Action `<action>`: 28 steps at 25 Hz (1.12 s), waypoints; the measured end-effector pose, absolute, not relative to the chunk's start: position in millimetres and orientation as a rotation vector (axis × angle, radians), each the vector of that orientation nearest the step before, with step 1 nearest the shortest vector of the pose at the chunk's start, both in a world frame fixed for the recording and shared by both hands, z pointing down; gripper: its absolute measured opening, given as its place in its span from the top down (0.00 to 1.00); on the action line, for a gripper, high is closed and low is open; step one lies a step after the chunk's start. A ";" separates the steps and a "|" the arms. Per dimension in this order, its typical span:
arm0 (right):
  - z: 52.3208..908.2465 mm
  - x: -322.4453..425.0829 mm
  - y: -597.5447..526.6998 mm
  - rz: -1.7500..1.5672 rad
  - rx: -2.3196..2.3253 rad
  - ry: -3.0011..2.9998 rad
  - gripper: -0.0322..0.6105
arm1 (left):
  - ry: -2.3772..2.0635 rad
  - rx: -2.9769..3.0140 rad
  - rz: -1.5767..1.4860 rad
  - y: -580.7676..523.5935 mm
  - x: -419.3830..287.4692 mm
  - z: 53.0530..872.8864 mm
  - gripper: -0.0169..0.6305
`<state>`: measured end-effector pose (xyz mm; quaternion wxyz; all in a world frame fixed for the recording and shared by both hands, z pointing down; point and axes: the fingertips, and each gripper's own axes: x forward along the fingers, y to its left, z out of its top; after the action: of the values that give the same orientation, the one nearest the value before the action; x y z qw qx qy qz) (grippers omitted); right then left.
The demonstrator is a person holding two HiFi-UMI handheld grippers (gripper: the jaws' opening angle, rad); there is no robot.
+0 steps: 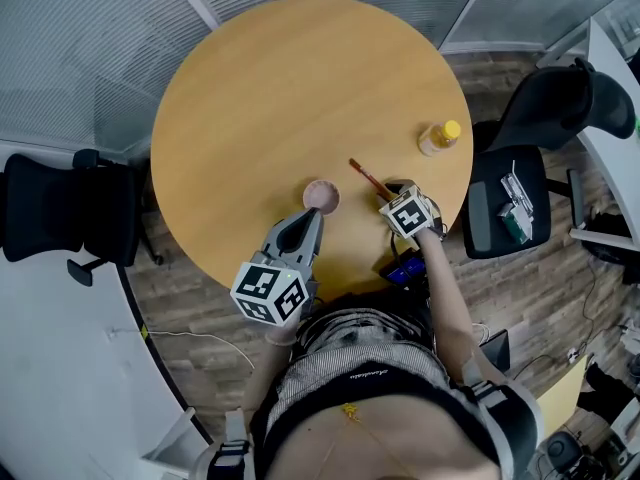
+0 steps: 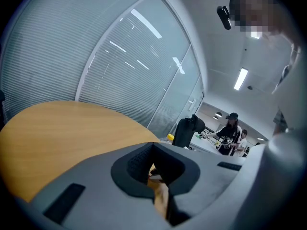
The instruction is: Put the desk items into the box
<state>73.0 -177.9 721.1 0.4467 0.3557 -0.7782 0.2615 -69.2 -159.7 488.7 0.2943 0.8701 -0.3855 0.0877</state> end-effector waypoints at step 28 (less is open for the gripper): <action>736.9 80.3 -171.4 0.709 0.890 -1.874 0.86 | -1.035 2.330 0.227 -144.6 -72.5 481.1 0.97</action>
<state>80.3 -171.4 736.9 0.4570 0.3610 -0.7603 0.2878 -72.5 -144.6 481.1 0.2869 0.8721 -0.3873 0.0849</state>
